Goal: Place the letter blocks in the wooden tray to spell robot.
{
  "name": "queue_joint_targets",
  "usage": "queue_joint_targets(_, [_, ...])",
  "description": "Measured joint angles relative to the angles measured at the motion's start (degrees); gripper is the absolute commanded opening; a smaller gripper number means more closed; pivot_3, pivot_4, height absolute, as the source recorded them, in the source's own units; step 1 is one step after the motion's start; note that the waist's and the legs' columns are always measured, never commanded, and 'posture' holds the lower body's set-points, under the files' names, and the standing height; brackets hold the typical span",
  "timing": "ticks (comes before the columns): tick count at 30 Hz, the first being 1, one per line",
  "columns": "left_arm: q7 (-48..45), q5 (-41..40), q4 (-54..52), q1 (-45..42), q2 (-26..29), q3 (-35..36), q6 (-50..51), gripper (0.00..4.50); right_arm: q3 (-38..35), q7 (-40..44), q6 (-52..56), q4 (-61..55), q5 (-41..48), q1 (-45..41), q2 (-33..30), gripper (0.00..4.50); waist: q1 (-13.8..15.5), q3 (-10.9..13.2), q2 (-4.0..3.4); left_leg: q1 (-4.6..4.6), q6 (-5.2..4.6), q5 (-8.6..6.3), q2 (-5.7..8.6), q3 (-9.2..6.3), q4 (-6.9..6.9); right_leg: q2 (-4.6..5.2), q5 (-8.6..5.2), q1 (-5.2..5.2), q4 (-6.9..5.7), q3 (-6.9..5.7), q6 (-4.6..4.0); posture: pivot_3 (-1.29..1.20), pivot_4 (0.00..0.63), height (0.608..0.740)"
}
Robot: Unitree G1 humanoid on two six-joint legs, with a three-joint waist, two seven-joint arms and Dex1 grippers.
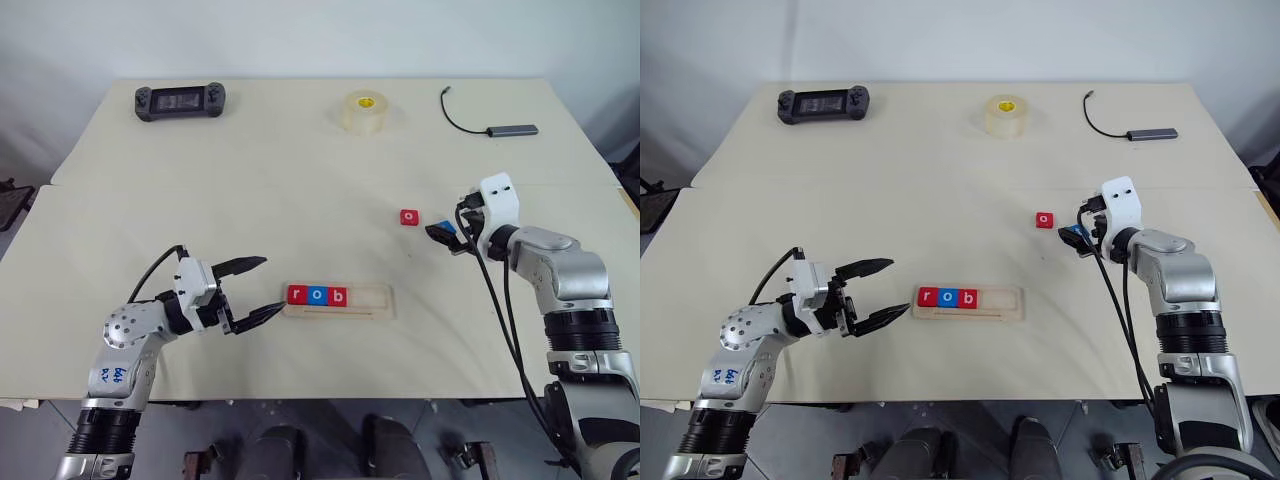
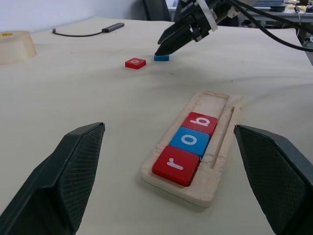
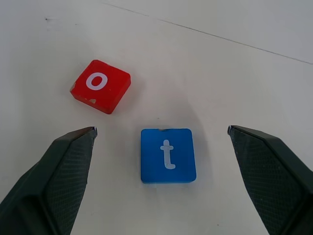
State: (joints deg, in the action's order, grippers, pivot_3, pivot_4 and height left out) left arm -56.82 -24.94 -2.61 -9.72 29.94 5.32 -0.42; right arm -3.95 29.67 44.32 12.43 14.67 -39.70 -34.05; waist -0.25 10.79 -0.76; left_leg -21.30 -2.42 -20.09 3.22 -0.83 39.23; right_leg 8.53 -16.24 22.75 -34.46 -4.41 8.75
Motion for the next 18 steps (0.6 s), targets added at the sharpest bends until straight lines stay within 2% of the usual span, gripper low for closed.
queue_joint_targets(6, [0.6,0.0,-1.0,0.0,0.0,0.0,0.0,4.5,0.4,-2.6,4.6,-2.2,0.9,-3.0,5.6,4.48,-0.1,0.0,0.0,0.03,0.04,0.02,-0.03,0.03,0.03,-0.01,0.0,0.01,-0.08,0.04,0.0,0.0,0.15,0.74])
queue_joint_targets(13, [1.1,0.1,-1.0,-0.1,-0.2,-0.1,0.0,4.5,1.1,-12.5,4.2,4.8,-3.4,-6.9,13.3,4.48,-0.2,0.0,0.0,0.03,0.04,0.02,0.03,-0.03,0.02,0.0,0.0,0.06,-0.19,0.04,-0.01,0.0,0.15,0.74])
queue_joint_targets(18, [1.8,0.1,-1.4,0.3,-0.2,-0.1,0.0,4.5,1.0,-16.9,3.6,7.7,-4.6,-8.3,15.6,4.48,-0.3,0.0,-0.01,0.04,0.04,0.02,0.04,-0.03,0.02,0.0,-0.01,0.09,-0.27,0.04,-0.02,0.0,0.15,0.74])
